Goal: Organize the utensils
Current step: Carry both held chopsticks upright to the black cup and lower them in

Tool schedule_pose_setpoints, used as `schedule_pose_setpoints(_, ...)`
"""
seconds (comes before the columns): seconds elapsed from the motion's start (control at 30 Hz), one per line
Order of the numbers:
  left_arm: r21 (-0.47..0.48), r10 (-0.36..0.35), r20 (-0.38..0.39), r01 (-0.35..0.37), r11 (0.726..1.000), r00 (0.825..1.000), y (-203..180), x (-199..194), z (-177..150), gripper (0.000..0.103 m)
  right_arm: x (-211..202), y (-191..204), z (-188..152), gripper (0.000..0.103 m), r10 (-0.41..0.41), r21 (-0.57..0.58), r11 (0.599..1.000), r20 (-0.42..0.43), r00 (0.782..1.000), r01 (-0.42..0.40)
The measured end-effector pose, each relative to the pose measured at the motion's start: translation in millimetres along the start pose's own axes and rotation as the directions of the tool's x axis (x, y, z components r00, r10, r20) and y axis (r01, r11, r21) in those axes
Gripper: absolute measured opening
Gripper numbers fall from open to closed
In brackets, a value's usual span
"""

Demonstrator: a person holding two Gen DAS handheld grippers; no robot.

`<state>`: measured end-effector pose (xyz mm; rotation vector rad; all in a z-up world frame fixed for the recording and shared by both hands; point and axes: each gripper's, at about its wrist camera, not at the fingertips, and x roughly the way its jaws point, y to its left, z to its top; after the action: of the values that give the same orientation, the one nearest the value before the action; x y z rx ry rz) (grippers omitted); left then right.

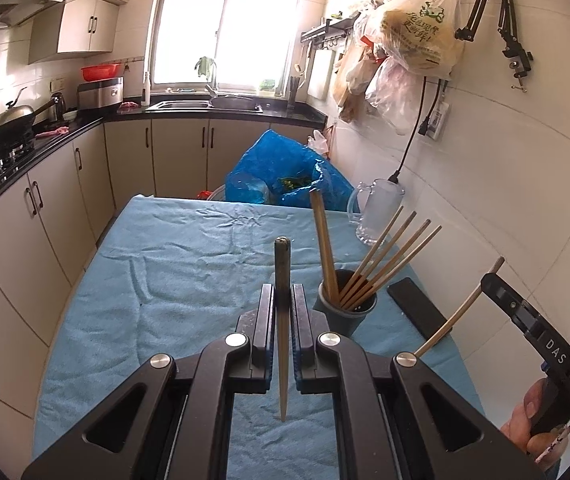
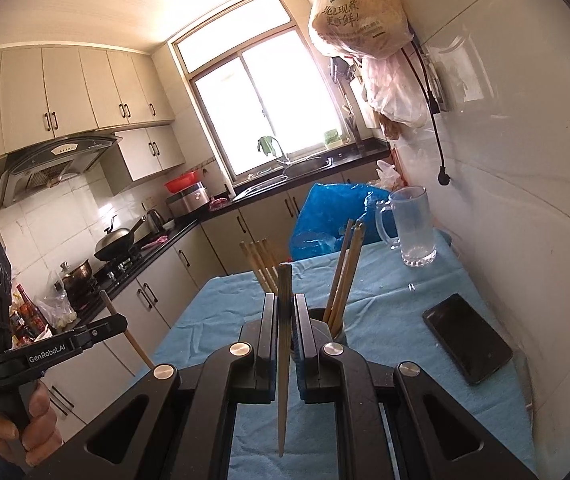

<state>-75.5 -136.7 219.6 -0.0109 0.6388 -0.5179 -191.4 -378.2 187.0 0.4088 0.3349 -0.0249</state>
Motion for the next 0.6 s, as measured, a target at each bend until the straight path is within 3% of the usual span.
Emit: schedule_pose_setpoints(0.6,0.038,-0.064,0.048,0.062,0.997,0.997,-31,-1,46,0.007,-16,2,47,0.008,-0.017,-0.035,0.999,0.098,0.995,0.02)
